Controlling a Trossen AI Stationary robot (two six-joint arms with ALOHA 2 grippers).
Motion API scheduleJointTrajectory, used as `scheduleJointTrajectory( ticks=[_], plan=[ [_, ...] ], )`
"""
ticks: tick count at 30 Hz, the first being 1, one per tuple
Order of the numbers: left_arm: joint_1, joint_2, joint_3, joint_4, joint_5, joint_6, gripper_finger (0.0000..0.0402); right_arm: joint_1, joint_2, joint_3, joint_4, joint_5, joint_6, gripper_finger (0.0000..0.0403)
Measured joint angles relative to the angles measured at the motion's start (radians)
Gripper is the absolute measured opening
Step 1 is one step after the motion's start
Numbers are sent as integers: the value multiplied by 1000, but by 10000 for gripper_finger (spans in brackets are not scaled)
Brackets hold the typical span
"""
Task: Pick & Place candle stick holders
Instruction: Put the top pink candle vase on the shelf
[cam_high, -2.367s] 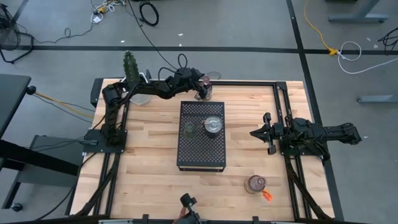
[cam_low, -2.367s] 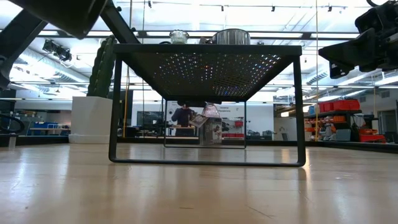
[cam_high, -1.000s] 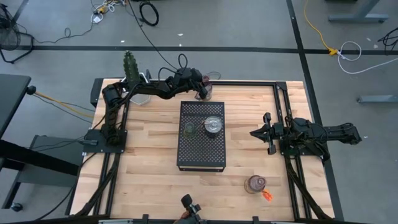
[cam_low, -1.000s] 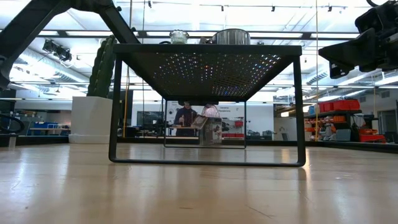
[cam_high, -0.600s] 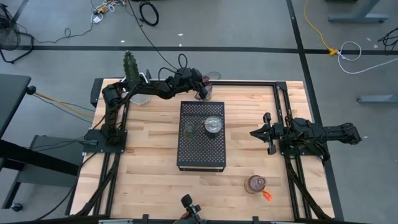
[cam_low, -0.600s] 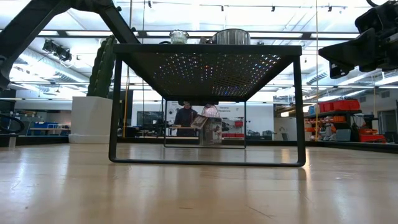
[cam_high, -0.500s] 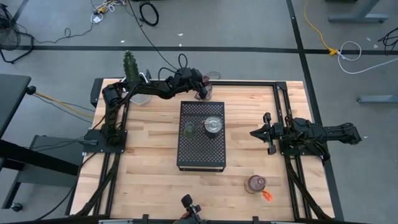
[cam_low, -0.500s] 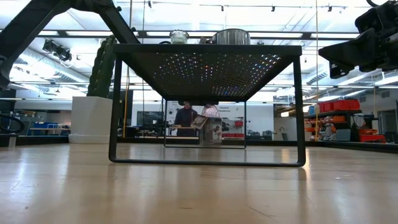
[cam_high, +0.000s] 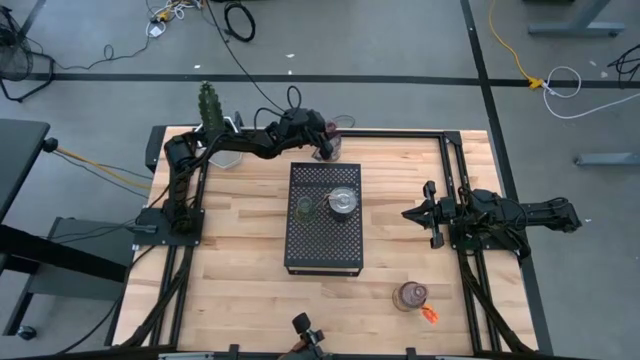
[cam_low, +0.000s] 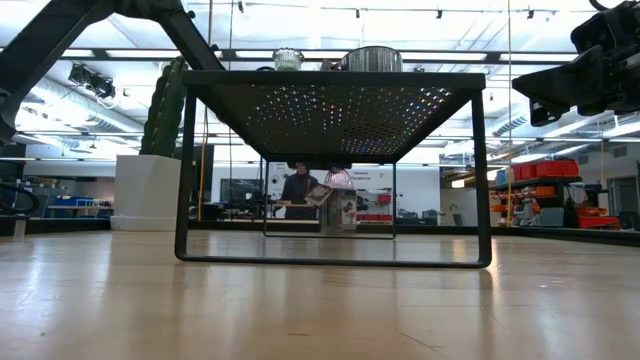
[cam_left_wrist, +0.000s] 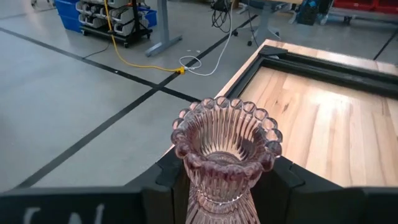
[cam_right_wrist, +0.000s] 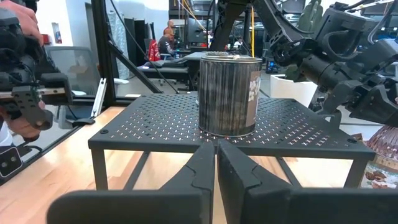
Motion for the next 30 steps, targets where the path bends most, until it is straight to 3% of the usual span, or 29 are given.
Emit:
scheduleJointTrajectory(
  ticks=[12,30],
  plan=[
    [-1,-8,105,-82,1,20,132,0,0,0,0,0,0,23],
    [-7,-128,111,-192,-11,97,132,0,0,0,0,0,0,23]
  ],
)
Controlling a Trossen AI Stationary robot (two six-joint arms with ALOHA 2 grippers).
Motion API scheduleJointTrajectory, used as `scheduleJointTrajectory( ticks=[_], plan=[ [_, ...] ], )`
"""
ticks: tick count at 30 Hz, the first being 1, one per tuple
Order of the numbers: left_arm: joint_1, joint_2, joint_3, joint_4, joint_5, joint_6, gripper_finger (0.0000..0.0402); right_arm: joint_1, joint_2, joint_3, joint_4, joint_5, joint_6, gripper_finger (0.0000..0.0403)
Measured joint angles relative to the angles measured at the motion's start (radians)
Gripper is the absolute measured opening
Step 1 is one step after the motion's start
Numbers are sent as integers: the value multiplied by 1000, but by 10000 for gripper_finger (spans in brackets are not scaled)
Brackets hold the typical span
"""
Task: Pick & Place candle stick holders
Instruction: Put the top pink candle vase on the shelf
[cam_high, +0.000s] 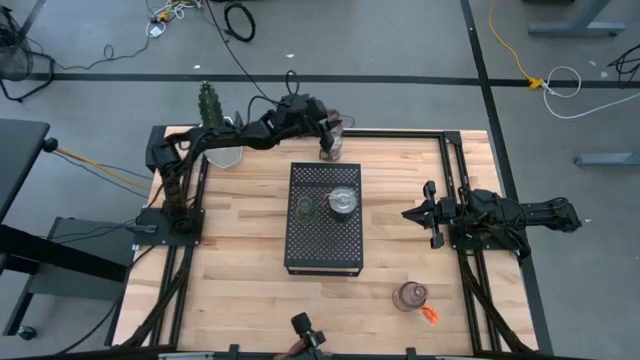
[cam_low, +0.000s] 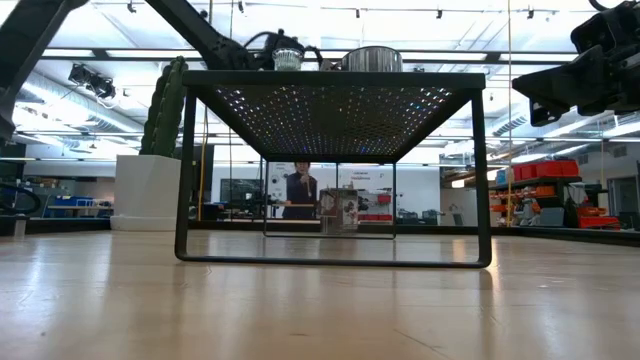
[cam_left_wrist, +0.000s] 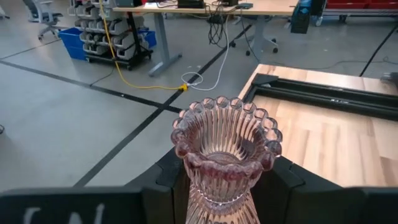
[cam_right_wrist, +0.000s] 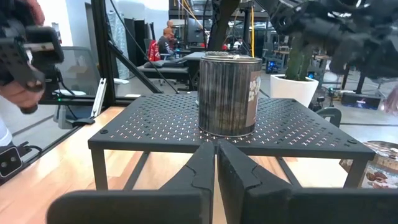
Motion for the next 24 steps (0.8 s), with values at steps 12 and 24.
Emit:
scheduleJointTrajectory(
  ticks=[12,24],
  plan=[
    [-14,-107,0,-77,-5,21,132,0,0,0,0,0,0,23],
    [-137,-139,0,-166,-15,30,132,0,0,0,0,0,0,23]
  ],
)
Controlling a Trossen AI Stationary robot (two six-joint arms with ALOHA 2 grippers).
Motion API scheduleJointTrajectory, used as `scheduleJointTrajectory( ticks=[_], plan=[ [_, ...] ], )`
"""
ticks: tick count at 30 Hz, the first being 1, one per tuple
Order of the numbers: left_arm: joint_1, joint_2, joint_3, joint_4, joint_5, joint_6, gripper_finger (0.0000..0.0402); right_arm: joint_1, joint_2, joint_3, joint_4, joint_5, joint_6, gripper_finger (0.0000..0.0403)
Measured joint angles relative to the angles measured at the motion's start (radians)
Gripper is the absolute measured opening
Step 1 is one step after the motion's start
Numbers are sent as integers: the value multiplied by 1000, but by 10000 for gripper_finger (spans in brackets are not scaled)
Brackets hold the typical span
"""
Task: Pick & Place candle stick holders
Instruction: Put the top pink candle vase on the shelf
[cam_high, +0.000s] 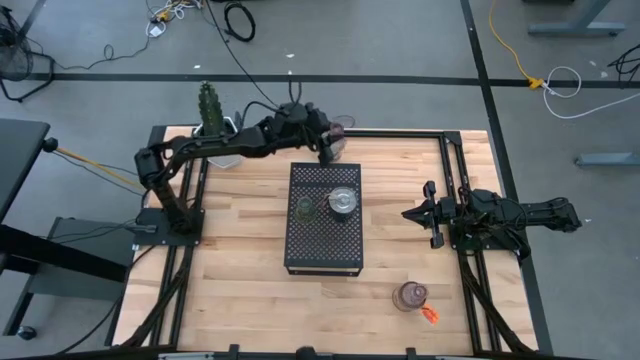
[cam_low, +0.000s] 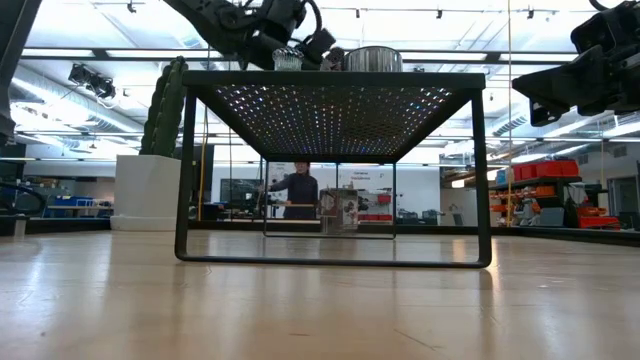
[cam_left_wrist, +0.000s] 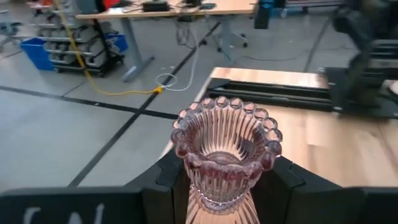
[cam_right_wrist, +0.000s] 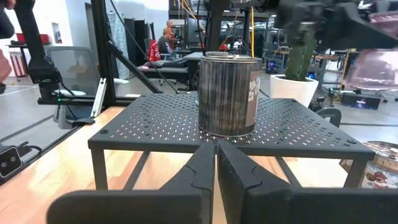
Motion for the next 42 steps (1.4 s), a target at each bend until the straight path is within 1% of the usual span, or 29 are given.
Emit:
scheduleJointTrajectory(
  ticks=[8,14,18,23,30,34,38,42],
  plan=[
    [-51,-5,0,-80,-35,0,132,0,0,0,0,0,0,23],
    [-67,-5,0,-98,-20,67,132,0,0,0,0,0,0,23],
    [-67,-30,-14,-86,21,74,132,0,0,0,0,0,0,23],
    [-76,-124,-113,-61,26,75,132,0,0,0,0,0,0,23],
    [-94,-318,-303,-55,25,76,132,0,0,0,0,0,0,23],
    [-100,-400,-393,-53,23,76,132,0,0,0,0,0,0,23],
    [-99,-447,-449,-54,3,75,132,0,0,0,0,0,0,23],
    [-97,-464,-468,-41,-12,70,132,0,0,0,0,0,0,23]
  ],
)
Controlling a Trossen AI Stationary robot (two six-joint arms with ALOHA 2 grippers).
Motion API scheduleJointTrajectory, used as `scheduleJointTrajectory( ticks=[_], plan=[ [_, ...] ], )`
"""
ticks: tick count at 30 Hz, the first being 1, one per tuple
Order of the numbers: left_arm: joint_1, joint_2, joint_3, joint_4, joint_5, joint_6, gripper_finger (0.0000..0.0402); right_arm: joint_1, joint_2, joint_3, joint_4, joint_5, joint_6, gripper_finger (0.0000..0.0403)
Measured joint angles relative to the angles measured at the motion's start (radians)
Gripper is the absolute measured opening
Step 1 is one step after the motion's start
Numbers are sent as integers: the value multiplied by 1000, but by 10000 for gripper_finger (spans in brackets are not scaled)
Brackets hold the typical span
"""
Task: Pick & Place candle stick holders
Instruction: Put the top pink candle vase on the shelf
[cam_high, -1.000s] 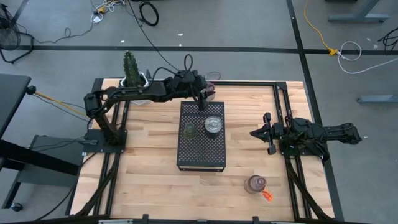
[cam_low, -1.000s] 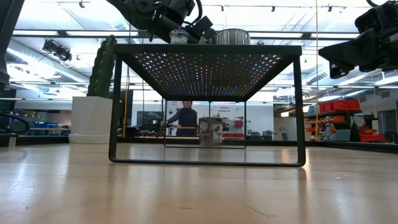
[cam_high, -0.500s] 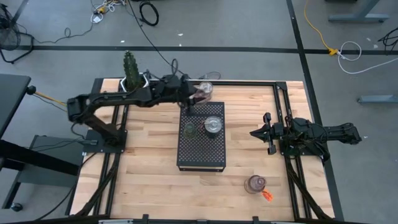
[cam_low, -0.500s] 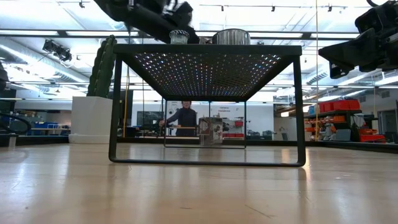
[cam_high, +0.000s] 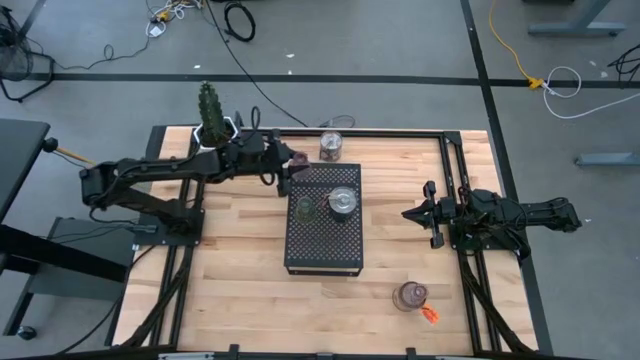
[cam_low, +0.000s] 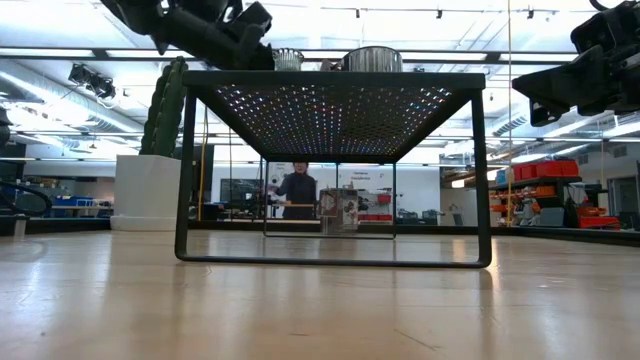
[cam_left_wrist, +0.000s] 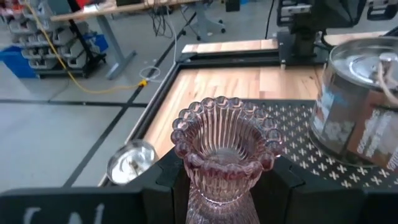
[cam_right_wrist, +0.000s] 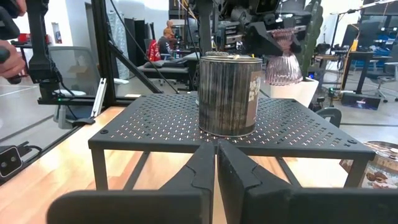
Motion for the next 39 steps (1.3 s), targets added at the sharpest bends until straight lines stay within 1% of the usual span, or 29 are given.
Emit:
scheduleJointTrajectory(
  ticks=[8,14,17,23,28,33,39],
  plan=[
    [7,-5,-4,4,15,-2,132,0,0,0,0,0,0,23],
    [8,-4,-4,4,125,16,132,0,0,0,0,0,0,23],
    [8,4,-3,0,150,24,132,0,0,0,0,0,0,23],
    [9,4,-36,14,140,24,132,0,0,0,0,0,0,23],
    [8,4,-77,76,140,23,132,0,0,0,0,0,0,23],
    [9,5,-79,116,140,23,132,0,0,0,0,0,0,23],
    [10,20,-78,138,169,17,132,0,0,0,0,0,0,23]
  ],
)
